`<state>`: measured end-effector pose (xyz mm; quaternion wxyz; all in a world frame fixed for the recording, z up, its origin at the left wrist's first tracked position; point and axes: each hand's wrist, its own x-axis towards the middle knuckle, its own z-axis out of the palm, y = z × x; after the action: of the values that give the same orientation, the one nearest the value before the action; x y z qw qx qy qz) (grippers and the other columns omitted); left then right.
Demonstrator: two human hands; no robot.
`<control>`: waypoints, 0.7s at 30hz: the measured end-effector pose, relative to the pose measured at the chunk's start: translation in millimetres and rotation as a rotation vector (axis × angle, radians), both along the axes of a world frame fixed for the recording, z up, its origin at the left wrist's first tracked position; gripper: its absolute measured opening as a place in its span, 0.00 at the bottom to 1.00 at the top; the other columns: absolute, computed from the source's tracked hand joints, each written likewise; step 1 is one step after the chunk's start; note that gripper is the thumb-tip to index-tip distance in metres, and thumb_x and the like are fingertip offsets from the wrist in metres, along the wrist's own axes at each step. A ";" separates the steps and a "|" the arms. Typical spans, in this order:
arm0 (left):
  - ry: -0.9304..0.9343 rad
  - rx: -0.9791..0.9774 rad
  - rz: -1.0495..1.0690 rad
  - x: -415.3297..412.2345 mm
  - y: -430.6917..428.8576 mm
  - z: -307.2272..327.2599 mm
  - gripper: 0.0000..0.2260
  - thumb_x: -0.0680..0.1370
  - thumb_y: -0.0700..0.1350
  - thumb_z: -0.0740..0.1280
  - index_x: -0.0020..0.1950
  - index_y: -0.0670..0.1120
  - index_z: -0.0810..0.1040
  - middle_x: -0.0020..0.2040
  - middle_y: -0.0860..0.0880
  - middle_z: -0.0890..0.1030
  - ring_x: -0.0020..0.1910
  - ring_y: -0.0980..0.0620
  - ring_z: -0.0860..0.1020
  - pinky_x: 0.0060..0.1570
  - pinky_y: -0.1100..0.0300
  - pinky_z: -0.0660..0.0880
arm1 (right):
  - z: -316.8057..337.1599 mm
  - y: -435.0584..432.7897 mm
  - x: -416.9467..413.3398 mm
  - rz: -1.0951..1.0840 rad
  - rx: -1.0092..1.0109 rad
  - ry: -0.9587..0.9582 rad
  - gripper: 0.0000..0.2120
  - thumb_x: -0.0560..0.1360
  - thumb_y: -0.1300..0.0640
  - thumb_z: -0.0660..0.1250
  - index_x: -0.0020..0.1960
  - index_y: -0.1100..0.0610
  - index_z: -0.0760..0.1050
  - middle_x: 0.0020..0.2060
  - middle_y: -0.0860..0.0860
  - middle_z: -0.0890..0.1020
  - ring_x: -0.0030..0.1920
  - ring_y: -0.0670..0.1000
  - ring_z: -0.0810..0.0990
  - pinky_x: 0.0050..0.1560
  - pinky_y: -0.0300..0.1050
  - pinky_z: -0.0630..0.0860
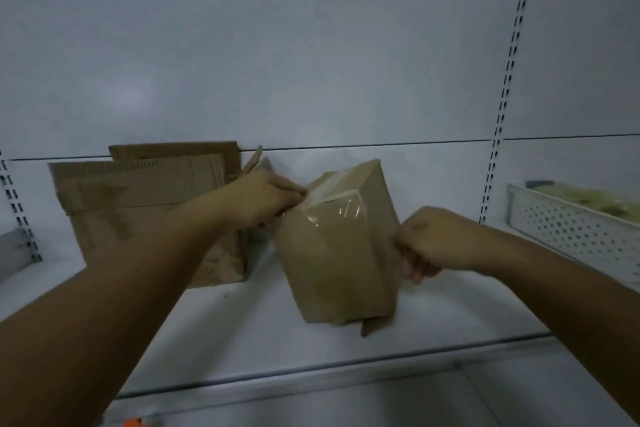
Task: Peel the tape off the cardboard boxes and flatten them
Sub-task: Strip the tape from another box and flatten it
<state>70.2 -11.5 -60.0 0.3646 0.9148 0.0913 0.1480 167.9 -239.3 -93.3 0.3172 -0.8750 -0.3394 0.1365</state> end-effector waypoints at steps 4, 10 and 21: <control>-0.130 -0.214 0.044 14.6 8.2 -35.9 0.12 0.80 0.50 0.59 0.57 0.54 0.81 0.53 0.54 0.83 0.52 0.55 0.79 0.56 0.56 0.76 | 3.1 -3.0 31.7 -0.118 0.480 -0.589 0.08 0.76 0.52 0.63 0.43 0.53 0.79 0.40 0.45 0.82 0.43 0.47 0.80 0.49 0.50 0.78; -0.371 -0.152 0.097 29.6 -2.0 -46.6 0.12 0.80 0.49 0.59 0.51 0.52 0.82 0.45 0.59 0.83 0.44 0.66 0.79 0.42 0.70 0.74 | 17.0 31.4 50.0 0.305 0.376 -0.828 0.20 0.76 0.44 0.55 0.63 0.49 0.73 0.64 0.43 0.73 0.65 0.41 0.67 0.64 0.33 0.62; -0.457 0.105 -0.047 -3.6 -31.2 -82.4 0.38 0.60 0.63 0.74 0.67 0.63 0.62 0.70 0.58 0.63 0.71 0.56 0.62 0.69 0.50 0.65 | -12.2 59.1 52.3 0.217 0.468 -1.029 0.27 0.77 0.39 0.45 0.34 0.54 0.73 0.28 0.49 0.76 0.30 0.50 0.70 0.38 0.45 0.63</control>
<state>66.6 -42.7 -142.4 0.3313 0.8770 -0.0227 0.3472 220.2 -180.3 -105.5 0.2808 -0.6953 -0.5592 -0.3535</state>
